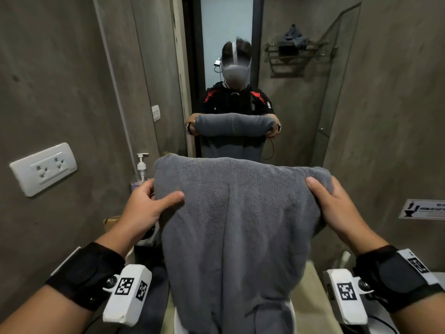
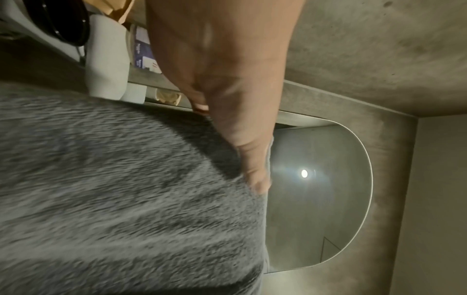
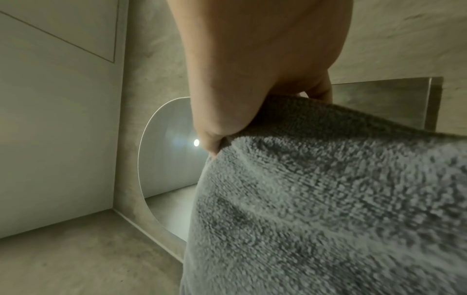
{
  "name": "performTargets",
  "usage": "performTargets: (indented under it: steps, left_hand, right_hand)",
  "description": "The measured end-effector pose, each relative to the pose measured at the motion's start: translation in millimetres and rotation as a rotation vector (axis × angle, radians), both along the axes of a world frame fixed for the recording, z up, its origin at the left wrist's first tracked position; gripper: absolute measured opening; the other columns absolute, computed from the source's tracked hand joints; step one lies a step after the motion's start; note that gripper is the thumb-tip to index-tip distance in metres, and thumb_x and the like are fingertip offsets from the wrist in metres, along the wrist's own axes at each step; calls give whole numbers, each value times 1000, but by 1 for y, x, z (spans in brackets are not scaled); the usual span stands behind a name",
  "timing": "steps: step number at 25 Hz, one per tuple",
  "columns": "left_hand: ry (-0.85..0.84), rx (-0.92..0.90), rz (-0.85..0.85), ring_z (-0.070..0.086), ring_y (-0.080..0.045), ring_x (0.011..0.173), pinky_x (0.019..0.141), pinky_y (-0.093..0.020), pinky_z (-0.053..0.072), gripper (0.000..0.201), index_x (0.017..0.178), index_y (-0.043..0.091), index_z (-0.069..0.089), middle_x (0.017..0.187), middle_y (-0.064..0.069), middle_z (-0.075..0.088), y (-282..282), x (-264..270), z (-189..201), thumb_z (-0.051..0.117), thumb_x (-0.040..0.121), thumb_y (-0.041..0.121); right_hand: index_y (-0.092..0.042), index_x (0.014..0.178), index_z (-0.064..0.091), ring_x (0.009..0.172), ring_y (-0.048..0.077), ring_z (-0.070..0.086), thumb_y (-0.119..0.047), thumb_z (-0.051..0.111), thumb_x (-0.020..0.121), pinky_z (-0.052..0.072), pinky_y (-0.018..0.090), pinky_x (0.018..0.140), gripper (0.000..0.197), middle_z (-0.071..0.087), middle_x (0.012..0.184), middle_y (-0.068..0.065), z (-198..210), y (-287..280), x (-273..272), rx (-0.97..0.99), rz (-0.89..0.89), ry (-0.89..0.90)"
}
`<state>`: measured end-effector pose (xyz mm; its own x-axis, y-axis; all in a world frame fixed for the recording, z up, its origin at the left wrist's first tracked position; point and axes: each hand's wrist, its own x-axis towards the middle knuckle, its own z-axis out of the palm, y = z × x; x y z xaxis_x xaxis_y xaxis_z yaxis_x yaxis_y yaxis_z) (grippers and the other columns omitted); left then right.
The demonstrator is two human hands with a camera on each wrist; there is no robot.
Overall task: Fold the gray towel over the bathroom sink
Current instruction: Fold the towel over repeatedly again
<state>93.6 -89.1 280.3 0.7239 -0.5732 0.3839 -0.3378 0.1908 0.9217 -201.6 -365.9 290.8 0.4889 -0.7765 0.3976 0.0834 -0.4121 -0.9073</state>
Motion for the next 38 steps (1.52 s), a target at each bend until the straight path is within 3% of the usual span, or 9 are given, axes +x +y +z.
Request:
performTargets:
  steps: [6, 12, 17, 21, 25, 29, 34, 36, 38]
  left_hand:
    - [-69, -77, -14, 69, -5, 107, 80, -17, 55, 74, 120, 43, 60, 118, 12, 72, -23, -22, -15, 94, 59, 19]
    - [-118, -88, 83, 68, -6, 110, 90, -24, 56, 74, 134, 19, 54, 117, 10, 72, -33, -19, -12, 88, 69, 9]
    - [-103, -47, 133, 67, -7, 107, 92, -33, 55, 63, 129, 22, 55, 118, 6, 70, -29, -10, -14, 85, 75, 7]
    - [-116, 37, 41, 68, 2, 102, 83, -16, 55, 75, 121, 26, 56, 107, 14, 75, -19, 1, -18, 91, 56, 14]
    - [-232, 176, 68, 64, -1, 111, 96, -22, 49, 97, 138, 16, 48, 121, 9, 67, -10, 12, -18, 95, 55, 0]
    - [-281, 154, 130, 65, 3, 102, 90, -17, 49, 70, 125, 19, 55, 113, 7, 68, -2, 10, -17, 86, 68, -6]
    - [-114, 38, 97, 71, -2, 92, 75, -18, 56, 37, 108, 22, 66, 97, 8, 77, 8, -1, -16, 82, 78, 9]
    - [-40, 30, 74, 72, -6, 95, 76, -22, 56, 30, 109, 21, 69, 101, 10, 77, 9, -6, -14, 79, 82, 19]
    - [69, -7, 28, 71, -10, 100, 77, -22, 57, 31, 113, 20, 69, 107, 5, 77, 7, -8, -13, 76, 83, 25]
  right_hand:
    - [-49, 103, 71, 93, -9, 67, -72, 59, 80, 53, 34, 88, 34, 73, 102, -26, 1, -13, -1, 47, -58, -15]
    - [-59, 102, 67, 99, -13, 64, -68, 56, 88, 49, 19, 82, 20, 70, 105, -33, 3, -12, -6, 25, 138, 85]
    - [-29, 146, 32, 124, -2, 56, -15, 93, 65, 47, 17, 99, 102, 60, 135, -16, -6, -16, -11, -49, 477, 339]
    - [-22, 156, 9, 117, -17, 48, 17, 80, 64, 37, 5, 99, 123, 47, 142, -12, -9, -17, -6, -106, 467, 437]
    - [-21, 155, 2, 128, -17, 33, 27, 62, 71, 22, -4, 101, 114, 28, 144, -26, -1, -19, -6, -182, 480, 482]
    - [-37, 146, 9, 125, -28, 33, 22, 62, 76, 25, -3, 103, 106, 28, 145, -28, 11, -23, -11, -219, 507, 445]
    - [-44, 155, 2, 125, -10, 40, -5, 69, 87, 35, 13, 97, 103, 30, 143, -27, 5, -21, -18, -139, 276, 308]
    - [-37, 155, 18, 120, -19, 43, -8, 66, 91, 37, 15, 102, 85, 38, 142, -29, 2, -20, -17, -184, 254, 219]
    - [-27, 144, 46, 119, -8, 55, -3, 62, 92, 42, 20, 105, 59, 60, 135, -14, -1, -17, -15, -163, 269, 103]
